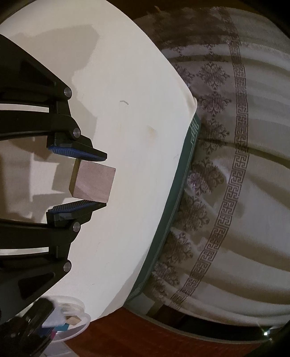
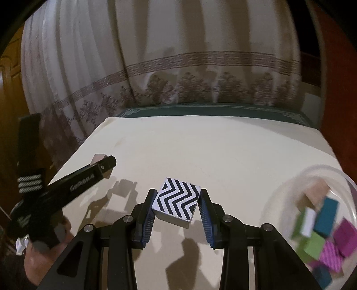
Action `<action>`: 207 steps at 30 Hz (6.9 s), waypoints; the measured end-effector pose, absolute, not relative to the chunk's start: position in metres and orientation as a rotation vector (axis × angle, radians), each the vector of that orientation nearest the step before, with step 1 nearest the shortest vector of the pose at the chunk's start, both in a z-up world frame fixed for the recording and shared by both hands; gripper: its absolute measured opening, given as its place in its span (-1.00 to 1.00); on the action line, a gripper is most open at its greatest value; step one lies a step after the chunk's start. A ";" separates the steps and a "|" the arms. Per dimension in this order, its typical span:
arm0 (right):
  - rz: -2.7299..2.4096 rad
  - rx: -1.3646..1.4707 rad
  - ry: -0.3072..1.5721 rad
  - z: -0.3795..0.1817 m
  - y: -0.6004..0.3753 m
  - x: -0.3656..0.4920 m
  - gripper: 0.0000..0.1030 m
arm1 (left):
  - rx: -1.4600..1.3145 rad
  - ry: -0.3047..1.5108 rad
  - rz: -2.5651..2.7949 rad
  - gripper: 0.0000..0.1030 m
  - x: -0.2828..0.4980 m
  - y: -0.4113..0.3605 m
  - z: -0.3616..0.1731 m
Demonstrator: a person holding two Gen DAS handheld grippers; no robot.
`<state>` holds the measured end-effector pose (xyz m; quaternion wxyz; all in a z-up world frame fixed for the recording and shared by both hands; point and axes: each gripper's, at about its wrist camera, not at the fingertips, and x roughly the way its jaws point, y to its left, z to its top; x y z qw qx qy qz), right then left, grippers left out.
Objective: Organize rigid objects
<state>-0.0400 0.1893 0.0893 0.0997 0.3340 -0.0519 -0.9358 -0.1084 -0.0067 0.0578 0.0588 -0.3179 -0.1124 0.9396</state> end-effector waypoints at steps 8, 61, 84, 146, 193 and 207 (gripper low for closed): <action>-2.892 0.981 -0.205 0.089 0.235 0.007 -0.23 | -0.975 -0.282 2.828 -0.31 -0.107 0.009 0.054; -3.167 0.873 -0.560 0.078 0.389 0.095 -0.04 | -0.777 -0.148 2.661 -0.31 0.005 0.100 0.127; -3.141 0.872 -0.617 0.062 0.415 0.127 -0.02 | -0.819 0.066 2.442 -0.31 -0.003 0.224 0.117; -3.084 0.963 -0.656 0.041 0.411 0.128 0.11 | -0.880 0.189 2.293 -0.22 0.006 0.228 0.093; -3.184 0.887 -0.523 0.072 0.391 0.155 0.96 | -0.739 0.210 2.641 1.00 0.043 0.195 0.132; -3.254 0.900 -0.437 0.091 0.381 0.162 0.99 | -0.714 0.170 2.641 1.00 0.057 0.177 0.144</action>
